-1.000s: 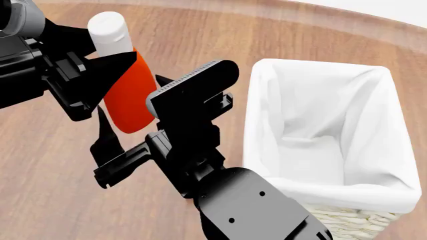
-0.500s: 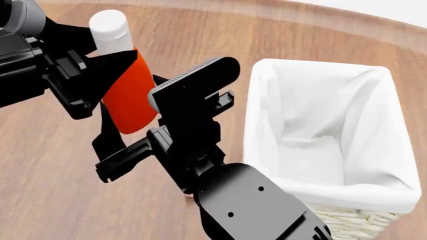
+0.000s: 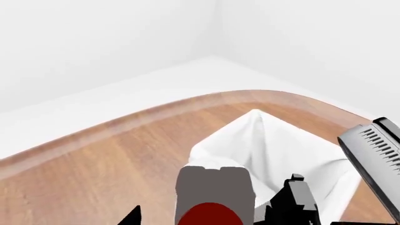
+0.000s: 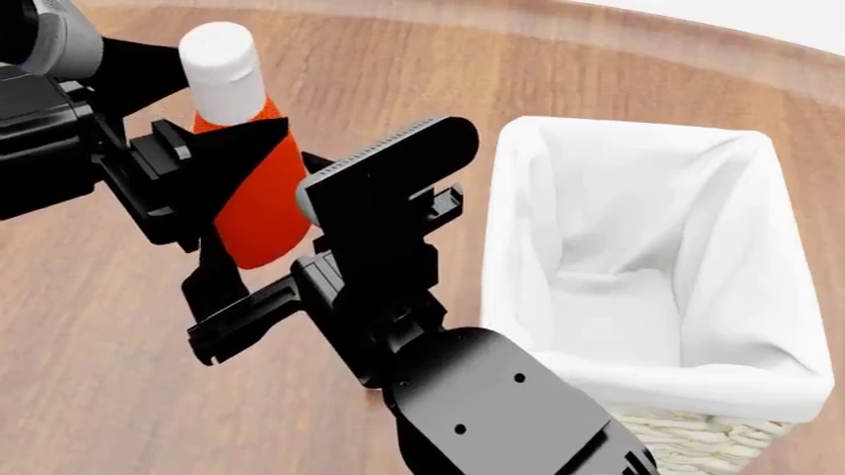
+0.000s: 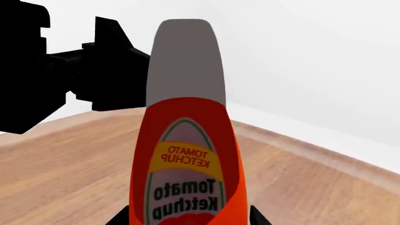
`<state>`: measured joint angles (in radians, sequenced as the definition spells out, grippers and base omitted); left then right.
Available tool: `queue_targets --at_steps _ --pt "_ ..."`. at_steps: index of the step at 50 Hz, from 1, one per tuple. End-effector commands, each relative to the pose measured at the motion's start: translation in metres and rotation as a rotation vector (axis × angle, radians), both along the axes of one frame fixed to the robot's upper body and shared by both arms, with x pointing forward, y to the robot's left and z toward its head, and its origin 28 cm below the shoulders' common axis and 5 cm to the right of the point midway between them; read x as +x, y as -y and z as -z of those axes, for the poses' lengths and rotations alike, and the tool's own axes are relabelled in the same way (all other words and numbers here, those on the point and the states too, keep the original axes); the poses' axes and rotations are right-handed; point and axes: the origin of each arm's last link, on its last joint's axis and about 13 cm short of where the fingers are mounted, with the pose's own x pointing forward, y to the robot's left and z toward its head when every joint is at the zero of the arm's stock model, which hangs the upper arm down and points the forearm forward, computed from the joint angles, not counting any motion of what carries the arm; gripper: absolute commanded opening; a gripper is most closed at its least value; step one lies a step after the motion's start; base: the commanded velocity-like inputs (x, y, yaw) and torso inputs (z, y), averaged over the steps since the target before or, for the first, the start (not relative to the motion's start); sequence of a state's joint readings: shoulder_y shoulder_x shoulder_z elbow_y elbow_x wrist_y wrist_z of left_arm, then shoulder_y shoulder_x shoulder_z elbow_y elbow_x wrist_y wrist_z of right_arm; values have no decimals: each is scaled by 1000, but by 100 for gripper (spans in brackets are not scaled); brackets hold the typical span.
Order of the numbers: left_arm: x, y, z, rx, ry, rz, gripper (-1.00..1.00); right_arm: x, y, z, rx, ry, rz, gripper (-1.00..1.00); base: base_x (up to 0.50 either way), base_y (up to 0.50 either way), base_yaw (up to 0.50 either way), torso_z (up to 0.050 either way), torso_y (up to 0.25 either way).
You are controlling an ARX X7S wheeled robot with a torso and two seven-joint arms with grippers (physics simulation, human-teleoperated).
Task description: Pick up the ketchup, and put it in the basket.
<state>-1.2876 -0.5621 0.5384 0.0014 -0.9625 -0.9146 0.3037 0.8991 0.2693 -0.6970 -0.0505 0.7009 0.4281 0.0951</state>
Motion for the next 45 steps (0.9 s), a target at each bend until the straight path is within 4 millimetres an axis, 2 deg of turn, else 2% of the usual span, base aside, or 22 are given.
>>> queue_targets --at_steps 1,11,28,45 --pt "3 2 -1 15 35 3 100 2 -2 -8 12 42 -20 -100 0 0 0 0 0" --pt "3 1 0 15 32 -3 100 4 1 -11 14 49 -10 -100 0 0 0 0 1" --pt "-4 -10 -11 -8 61 -44 100 8 7 -11 25 43 18 -100 0 0 0 1 0" --pt "-41 -19 -9 -48 118 -30 100 17 21 -14 48 41 77 -100 0 0 0 0 1"
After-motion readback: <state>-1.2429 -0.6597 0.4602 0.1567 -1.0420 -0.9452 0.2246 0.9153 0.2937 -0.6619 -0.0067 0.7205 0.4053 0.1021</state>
